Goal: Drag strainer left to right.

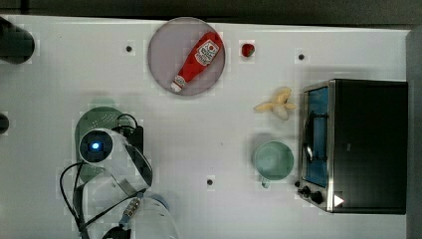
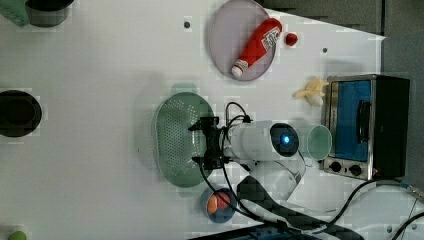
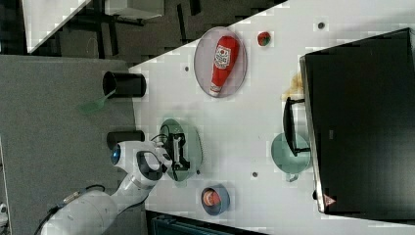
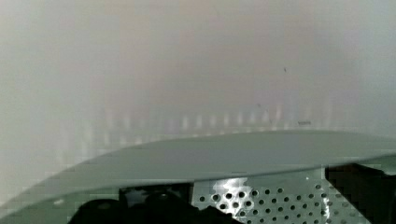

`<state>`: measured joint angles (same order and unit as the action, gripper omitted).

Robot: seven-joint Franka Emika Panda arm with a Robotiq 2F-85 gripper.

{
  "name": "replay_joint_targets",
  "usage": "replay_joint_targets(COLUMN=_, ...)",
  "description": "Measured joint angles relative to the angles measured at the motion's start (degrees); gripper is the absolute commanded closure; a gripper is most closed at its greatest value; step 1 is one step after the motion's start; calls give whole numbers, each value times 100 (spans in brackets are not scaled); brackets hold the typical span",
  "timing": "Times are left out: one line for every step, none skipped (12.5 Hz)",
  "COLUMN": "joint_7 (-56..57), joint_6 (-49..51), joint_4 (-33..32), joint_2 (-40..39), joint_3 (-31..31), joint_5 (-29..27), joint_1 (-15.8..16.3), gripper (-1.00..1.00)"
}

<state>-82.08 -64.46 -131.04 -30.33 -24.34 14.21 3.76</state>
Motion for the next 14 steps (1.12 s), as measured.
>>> replay_joint_targets(joint_7=0, joint_6=17, joint_4=-22, joint_2=84, joint_3=21, joint_5=-45, joint_1=-36, gripper=-100)
replay_joint_targets(joint_7=6, joint_6=22, joint_4=-90, joint_2=215, joint_3=3, joint_5=-32, joint_1=-120, gripper=-100)
replay_joint_targets(joint_7=28, joint_6=-28, joint_4=-123, joint_2=334, joint_3=-15, joint_5=-12, joint_1=-214, gripper=-100)
replay_joint_targets(joint_7=73, joint_6=-151, joint_4=-145, joint_2=392, joint_3=-45, joint_5=-34, joint_1=-322, gripper=-100)
replay_joint_targets(joint_7=123, joint_6=-201, joint_4=-145, joint_2=418, joint_3=-22, joint_5=-60, joint_1=-394, gripper=-100)
replay_joint_targets(joint_7=201, joint_6=-162, joint_4=-179, joint_2=445, joint_3=-11, joint_5=-23, joint_1=-471, gripper=-100)
replay_joint_targets(joint_7=263, joint_6=-90, joint_4=-347, joint_2=534, joint_3=15, joint_5=-30, joint_1=-552, gripper=-100)
replay_joint_targets(joint_7=330, joint_6=-73, joint_4=-537, joint_2=608, joint_3=67, joint_5=-41, joint_1=-631, gripper=-100)
replay_joint_targets(joint_7=431, joint_6=-78, joint_4=-671, joint_2=632, joint_3=148, joint_5=-13, joint_1=-719, gripper=-100)
replay_joint_targets(joint_7=526, joint_6=-67, joint_4=-739, joint_2=615, joint_3=208, joint_5=-6, joint_1=-833, gripper=-100)
replay_joint_targets(joint_7=604, joint_6=-90, joint_4=-772, joint_2=610, joint_3=264, joint_5=50, joint_1=-921, gripper=-100)
replay_joint_targets(joint_7=733, joint_6=-140, joint_4=-817, joint_2=653, joint_3=281, joint_5=132, joint_1=-1034, gripper=-100)
replay_joint_targets(joint_7=867, joint_6=-134, joint_4=-806, joint_2=652, joint_3=299, joint_5=101, joint_1=-1144, gripper=-100)
replay_joint_targets(joint_7=979, joint_6=-106, joint_4=-783, joint_2=645, joint_3=334, joint_5=62, joint_1=-1228, gripper=-100)
